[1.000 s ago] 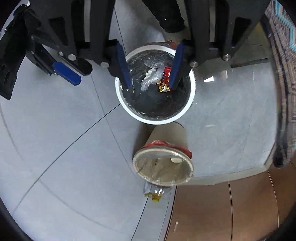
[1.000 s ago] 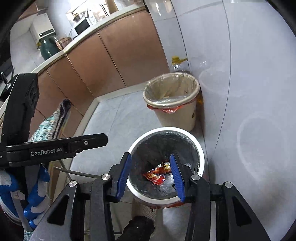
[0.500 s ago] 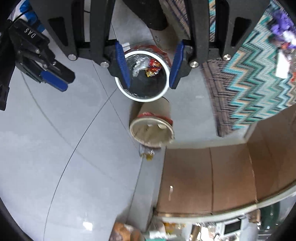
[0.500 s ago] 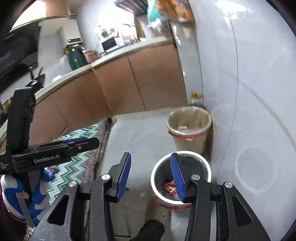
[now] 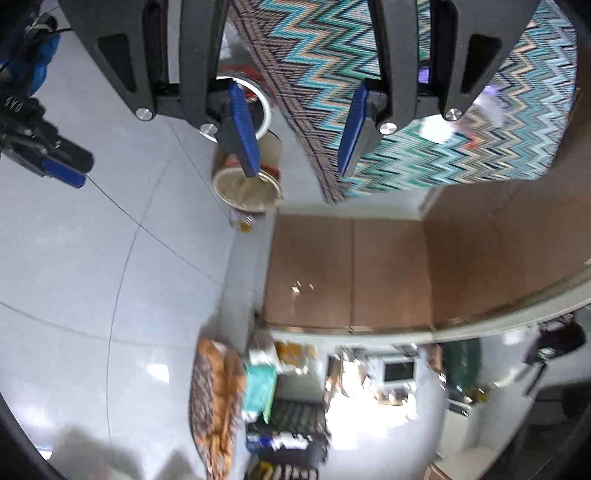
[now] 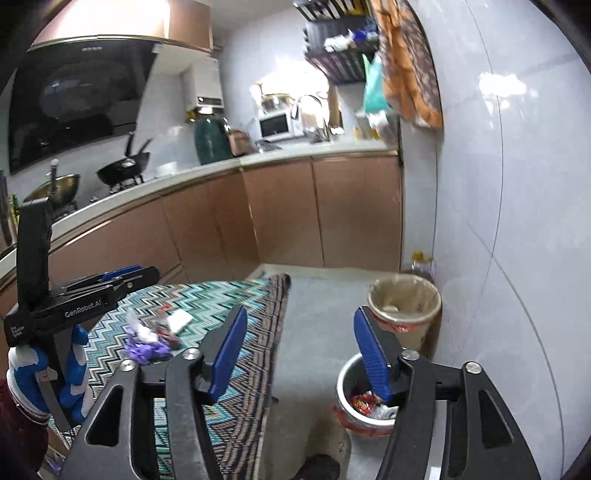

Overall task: Collect trash
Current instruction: 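Move both tools back over the remaining trash on the blanket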

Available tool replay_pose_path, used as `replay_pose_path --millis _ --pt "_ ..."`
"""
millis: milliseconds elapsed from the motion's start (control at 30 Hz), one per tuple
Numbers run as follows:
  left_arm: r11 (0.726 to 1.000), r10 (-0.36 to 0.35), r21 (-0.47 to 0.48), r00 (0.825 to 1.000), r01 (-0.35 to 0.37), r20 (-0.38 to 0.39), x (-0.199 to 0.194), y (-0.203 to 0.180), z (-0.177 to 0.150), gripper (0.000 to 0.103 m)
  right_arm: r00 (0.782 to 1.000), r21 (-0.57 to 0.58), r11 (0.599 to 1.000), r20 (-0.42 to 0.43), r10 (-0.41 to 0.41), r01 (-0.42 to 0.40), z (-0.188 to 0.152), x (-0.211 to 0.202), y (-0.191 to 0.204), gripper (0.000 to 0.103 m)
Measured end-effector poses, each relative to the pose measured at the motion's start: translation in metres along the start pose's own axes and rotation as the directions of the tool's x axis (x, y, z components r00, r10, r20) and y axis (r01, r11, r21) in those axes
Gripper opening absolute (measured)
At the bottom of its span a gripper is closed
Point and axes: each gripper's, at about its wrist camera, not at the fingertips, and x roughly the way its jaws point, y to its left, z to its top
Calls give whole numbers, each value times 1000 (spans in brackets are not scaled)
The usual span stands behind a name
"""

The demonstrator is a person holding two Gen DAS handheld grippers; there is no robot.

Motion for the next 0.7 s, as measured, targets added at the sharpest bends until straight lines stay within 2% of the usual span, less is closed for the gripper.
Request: replay_pose_path --millis 67,133,167,233,400,533,700 --pt "1000 18 -2 1000 -18 21 -22 13 -1 44 1000 -18 1000 26 8 -7 2 -13 12 68" --pt "999 39 -4 999 -39 37 -41 21 -2 57 999 -32 999 47 13 -12 4 -24 23 76" --pt "998 56 -7 997 -56 54 -53 27 -3 59 998 -38 999 58 18 -16 5 -30 28 81" --pt "997 82 -12 993 -82 82 -72 36 -7 64 997 -48 999 77 26 -22 7 -41 38 84" --pt "989 146 -27 980 -143 138 -116 52 -14 67 993 -93 996 115 23 -12 6 -60 64 90" --pt "979 203 -45 962 -198 182 -153 64 -21 69 987 -113 993 155 38 -20 5 -79 79 94" --pt "969 247 -75 941 -236 232 -193 75 -28 70 978 -140 989 193 76 -50 3 -101 97 95"
